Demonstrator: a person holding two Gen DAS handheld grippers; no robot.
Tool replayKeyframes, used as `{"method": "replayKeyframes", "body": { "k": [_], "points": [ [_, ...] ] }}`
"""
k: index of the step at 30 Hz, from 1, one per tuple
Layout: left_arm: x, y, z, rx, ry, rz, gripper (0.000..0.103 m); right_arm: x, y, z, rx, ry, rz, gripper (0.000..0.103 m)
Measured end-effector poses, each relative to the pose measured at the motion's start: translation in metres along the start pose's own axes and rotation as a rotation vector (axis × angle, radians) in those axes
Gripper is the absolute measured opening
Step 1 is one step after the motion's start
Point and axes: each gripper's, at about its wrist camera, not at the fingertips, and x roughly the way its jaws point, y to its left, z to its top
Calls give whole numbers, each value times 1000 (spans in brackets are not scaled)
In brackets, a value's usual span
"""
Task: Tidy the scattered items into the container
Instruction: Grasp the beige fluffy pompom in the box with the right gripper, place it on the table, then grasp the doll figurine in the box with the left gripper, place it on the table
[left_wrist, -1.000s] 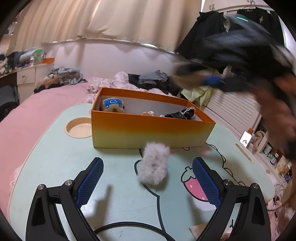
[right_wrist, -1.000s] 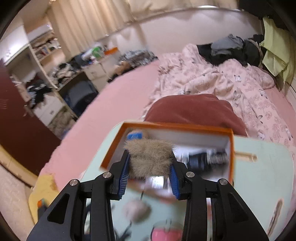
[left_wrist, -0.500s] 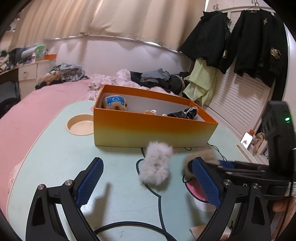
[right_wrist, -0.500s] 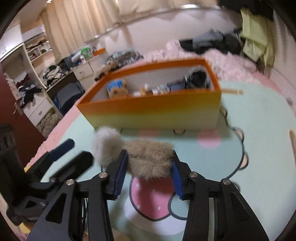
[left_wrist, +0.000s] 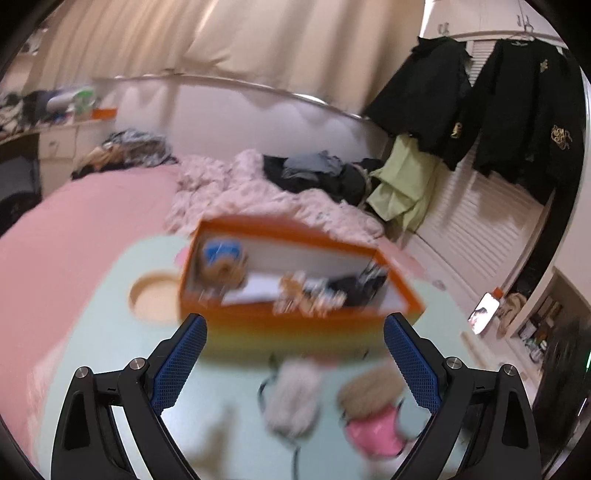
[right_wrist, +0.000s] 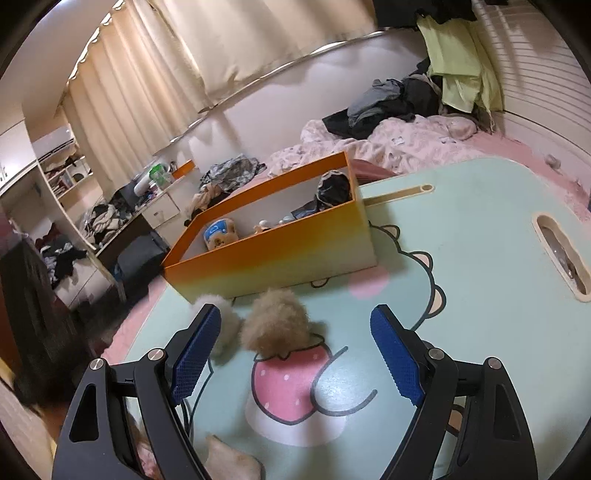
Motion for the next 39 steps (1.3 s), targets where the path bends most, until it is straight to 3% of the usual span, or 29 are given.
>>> {"method": "replayKeyframes", "body": {
  "k": [3, 6, 8, 10, 12, 18, 22, 24, 25, 29, 35, 39],
  "points": [
    [30, -16, 42, 14, 151, -33, 90, -3, 3, -4, -23, -14, 3, 83],
    [81, -25, 67, 10, 342, -30, 69, 2, 3, -8, -24, 10, 6, 83],
    [115, -23, 65, -11, 457, -2, 38, 3, 0, -11, -16, 19, 7, 83],
    [147, -15, 57, -62, 567, 16, 23, 5, -5, -11, -1, 26, 11, 83],
    [163, -8, 49, -120, 611, 15, 23, 4, -10, -13, 22, 26, 14, 83],
    [174, -10, 47, -105, 604, 71, 23, 4, -15, -14, 54, 34, 23, 83],
    [184, -17, 47, -29, 628, 108, 23, 5, -14, -15, 57, 41, 19, 83],
    [186, -18, 50, -2, 630, 126, 17, 5, -14, -15, 59, 45, 17, 83],
    [187, -19, 51, 17, 629, 129, 12, 5, -14, -15, 61, 47, 16, 83],
    [180, -17, 55, 36, 614, 94, 12, 7, -16, -15, 78, 54, 16, 83],
    [120, -15, 84, 23, 453, 32, 12, 8, -17, -16, 85, 60, 12, 83],
    [62, -13, 96, 19, 338, -53, 12, 8, -14, -17, 70, 60, 6, 83]
  ]
}}
